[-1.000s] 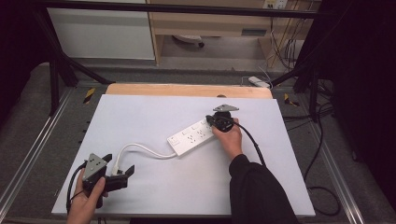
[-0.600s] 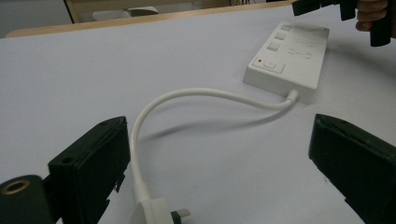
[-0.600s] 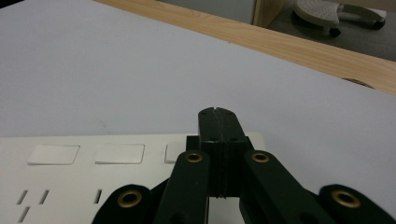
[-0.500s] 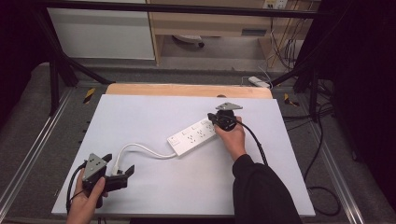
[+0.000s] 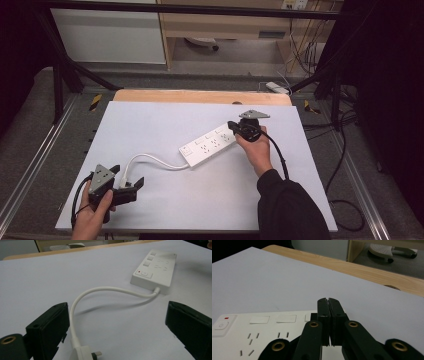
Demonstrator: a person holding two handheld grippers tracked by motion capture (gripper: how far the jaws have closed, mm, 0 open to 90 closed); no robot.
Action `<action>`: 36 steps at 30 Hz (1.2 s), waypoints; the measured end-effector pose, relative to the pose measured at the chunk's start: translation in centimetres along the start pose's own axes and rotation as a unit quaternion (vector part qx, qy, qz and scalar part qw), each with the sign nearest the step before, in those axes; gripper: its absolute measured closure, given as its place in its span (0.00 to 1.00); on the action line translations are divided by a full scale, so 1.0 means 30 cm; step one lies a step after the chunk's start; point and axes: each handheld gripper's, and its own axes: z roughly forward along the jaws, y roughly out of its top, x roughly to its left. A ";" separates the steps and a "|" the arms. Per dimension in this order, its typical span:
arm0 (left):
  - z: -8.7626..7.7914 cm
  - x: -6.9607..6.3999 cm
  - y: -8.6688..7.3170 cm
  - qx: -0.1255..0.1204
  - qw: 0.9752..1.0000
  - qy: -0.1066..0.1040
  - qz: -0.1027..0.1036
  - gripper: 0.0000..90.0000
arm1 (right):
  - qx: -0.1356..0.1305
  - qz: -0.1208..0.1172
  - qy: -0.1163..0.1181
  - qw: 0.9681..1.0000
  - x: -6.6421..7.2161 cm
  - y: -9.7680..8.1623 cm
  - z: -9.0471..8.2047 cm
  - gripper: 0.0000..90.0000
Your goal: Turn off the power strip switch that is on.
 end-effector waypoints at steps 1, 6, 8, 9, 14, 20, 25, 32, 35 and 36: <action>0.000 0.000 0.000 0.000 1.000 0.000 0.000 0.06 | -0.002 -0.004 0.005 1.000 0.002 0.003 -0.007 0.95; 0.000 -0.002 0.000 0.000 1.000 0.001 0.000 0.06 | -0.002 -0.011 0.016 1.000 0.008 0.019 -0.042 0.80; 0.001 -0.001 -0.001 0.001 1.000 0.001 0.001 0.06 | 0.002 -0.011 0.019 1.000 0.010 0.028 -0.054 0.70; 0.001 -0.001 -0.001 0.002 1.000 0.002 0.001 0.06 | 0.003 -0.006 0.021 1.000 0.011 0.032 -0.060 0.67; 0.000 0.000 0.000 0.000 1.000 0.002 0.000 0.06 | 0.004 0.008 0.010 1.000 0.011 0.052 -0.092 0.41; -0.001 0.000 0.000 -0.001 1.000 0.003 0.000 0.06 | -0.004 0.017 0.008 1.000 0.012 0.071 -0.135 0.18; 0.000 -0.001 0.000 0.000 1.000 0.003 0.000 0.06 | -0.016 0.026 0.004 1.000 0.009 0.087 -0.181 0.10; -0.001 0.001 -0.001 0.001 1.000 0.005 -0.001 0.06 | -0.029 0.031 0.001 0.999 -0.010 0.096 -0.244 0.08; -0.001 0.002 -0.001 0.001 1.000 0.006 -0.001 0.06 | -0.032 0.029 -0.004 0.999 -0.017 0.094 -0.273 0.06; -0.001 0.002 -0.001 0.001 1.000 0.006 -0.001 0.06 | -0.034 0.030 -0.004 0.999 -0.019 0.092 -0.285 0.06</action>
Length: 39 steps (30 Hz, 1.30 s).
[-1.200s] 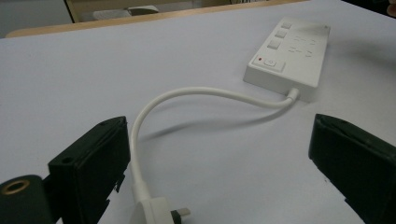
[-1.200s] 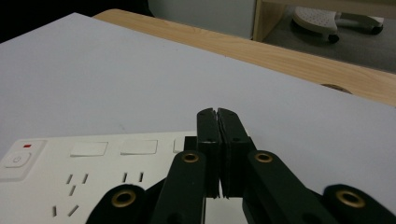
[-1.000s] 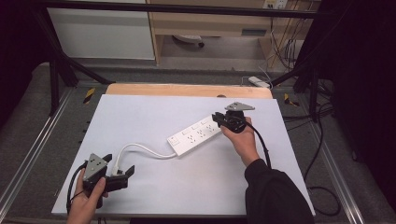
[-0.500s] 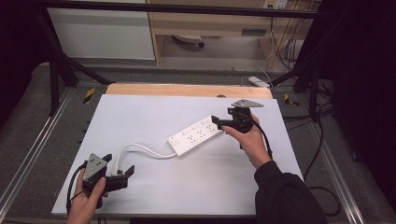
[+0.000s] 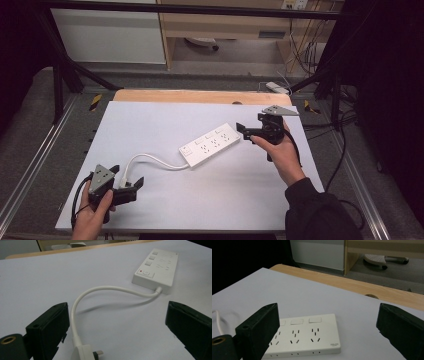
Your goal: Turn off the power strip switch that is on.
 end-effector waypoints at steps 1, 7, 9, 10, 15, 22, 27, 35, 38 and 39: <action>0.000 0.000 0.000 0.000 1.000 0.000 0.000 0.06 | -0.003 -0.003 -0.003 1.000 -0.003 -0.001 -0.010 0.05; 0.001 -0.001 -0.001 0.001 1.000 0.001 -0.001 0.06 | -0.018 -0.018 -0.005 1.000 -0.023 -0.027 -0.058 0.03; 0.001 -0.001 -0.001 0.002 1.000 0.002 -0.001 0.06 | -0.022 -0.022 -0.008 0.999 -0.028 -0.034 -0.077 0.04; 0.001 -0.001 -0.002 0.002 1.000 0.002 -0.002 0.06 | -0.026 -0.020 -0.007 0.999 -0.032 -0.038 -0.085 0.04; -0.001 -0.001 -0.001 -0.001 1.000 0.003 0.001 0.06 | -0.035 -0.020 -0.007 0.999 -0.050 -0.059 -0.134 0.03; -0.001 -0.002 -0.001 -0.001 1.000 0.003 0.001 0.06 | -0.052 -0.013 -0.020 0.998 -0.090 -0.110 -0.214 0.06; -0.002 -0.005 -0.001 -0.001 1.000 0.003 0.000 0.06 | -0.080 -0.015 -0.035 0.996 -0.110 -0.156 -0.270 0.05; -0.004 -0.007 -0.001 -0.002 1.000 0.003 0.002 0.06 | -0.091 -0.012 -0.043 0.995 -0.122 -0.242 -0.317 0.03; -0.004 -0.007 -0.001 -0.003 1.000 0.003 0.001 0.06 | -0.086 -0.008 -0.043 0.995 -0.124 -0.275 -0.321 0.03; -0.005 -0.007 -0.001 -0.003 1.000 0.003 0.002 0.06 | -0.085 -0.006 -0.044 0.995 -0.125 -0.285 -0.321 0.03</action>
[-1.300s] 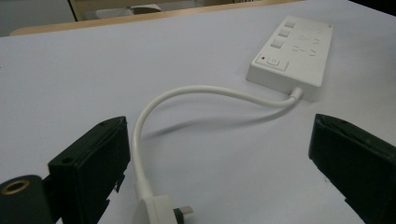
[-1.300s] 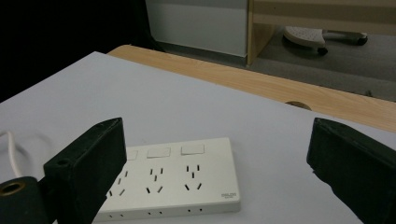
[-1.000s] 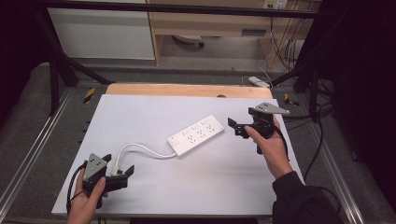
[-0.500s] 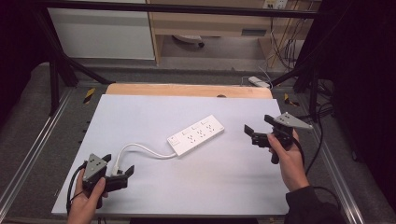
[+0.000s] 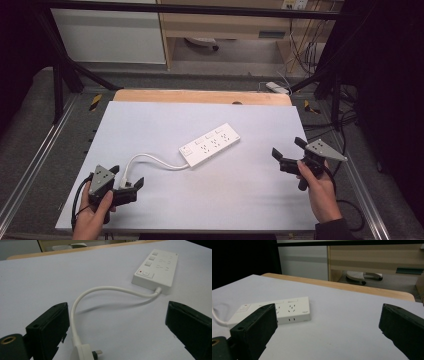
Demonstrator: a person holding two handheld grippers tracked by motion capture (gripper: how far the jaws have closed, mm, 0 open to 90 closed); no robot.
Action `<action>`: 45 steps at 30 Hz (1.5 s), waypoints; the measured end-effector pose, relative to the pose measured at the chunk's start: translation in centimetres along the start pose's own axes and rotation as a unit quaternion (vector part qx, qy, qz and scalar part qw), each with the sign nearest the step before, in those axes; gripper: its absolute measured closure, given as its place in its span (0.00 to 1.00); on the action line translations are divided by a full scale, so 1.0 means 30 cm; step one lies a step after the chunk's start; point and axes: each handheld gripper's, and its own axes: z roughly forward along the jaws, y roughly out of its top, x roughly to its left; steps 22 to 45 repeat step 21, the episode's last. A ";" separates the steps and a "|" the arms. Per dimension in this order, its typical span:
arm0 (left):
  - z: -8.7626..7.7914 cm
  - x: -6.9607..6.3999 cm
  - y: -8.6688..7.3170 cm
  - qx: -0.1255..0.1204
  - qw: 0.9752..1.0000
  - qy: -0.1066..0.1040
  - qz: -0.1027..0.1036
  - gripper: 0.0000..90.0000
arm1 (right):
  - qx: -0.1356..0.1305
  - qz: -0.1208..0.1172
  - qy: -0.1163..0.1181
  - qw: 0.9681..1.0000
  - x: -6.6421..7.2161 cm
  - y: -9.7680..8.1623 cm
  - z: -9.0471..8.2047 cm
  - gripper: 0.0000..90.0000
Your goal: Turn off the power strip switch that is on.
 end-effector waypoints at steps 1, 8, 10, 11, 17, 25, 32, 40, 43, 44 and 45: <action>0.000 0.000 0.000 0.000 1.000 0.000 -0.001 0.06 | 0.002 0.001 0.000 1.000 -0.001 -0.010 -0.002 0.03; 0.001 -0.001 0.000 0.000 1.000 -0.001 -0.001 0.06 | 0.022 0.003 0.006 1.000 0.010 -0.084 0.001 0.03; 0.001 -0.001 0.000 -0.001 1.000 -0.001 -0.001 0.06 | 0.027 0.006 0.010 1.000 0.021 -0.104 0.008 0.03; 0.001 -0.001 0.000 0.000 1.000 -0.001 0.000 0.06 | 0.031 0.007 0.014 0.999 0.028 -0.114 0.016 0.03; 0.002 -0.002 0.000 -0.001 1.000 -0.003 -0.001 0.06 | 0.064 -0.006 0.031 0.997 0.067 -0.158 0.065 0.03; 0.001 -0.002 0.000 -0.002 1.000 -0.005 -0.002 0.06 | 0.084 -0.013 0.027 0.996 0.071 -0.168 0.079 0.03; 0.001 -0.002 0.000 -0.002 1.000 -0.005 -0.002 0.06 | 0.084 -0.013 0.027 0.996 0.071 -0.168 0.079 0.03; 0.001 -0.002 0.000 -0.002 1.000 -0.005 -0.002 0.06 | 0.084 -0.013 0.027 0.996 0.071 -0.168 0.079 0.03; 0.001 -0.002 0.000 -0.002 1.000 -0.005 -0.002 0.06 | 0.084 -0.013 0.027 0.996 0.071 -0.168 0.079 0.03; 0.001 -0.002 0.000 -0.002 1.000 -0.005 -0.002 0.06 | 0.084 -0.013 0.027 0.996 0.071 -0.168 0.079 0.03; 0.001 -0.002 0.000 -0.002 1.000 -0.005 -0.002 0.06 | 0.084 -0.013 0.027 0.996 0.071 -0.168 0.079 0.03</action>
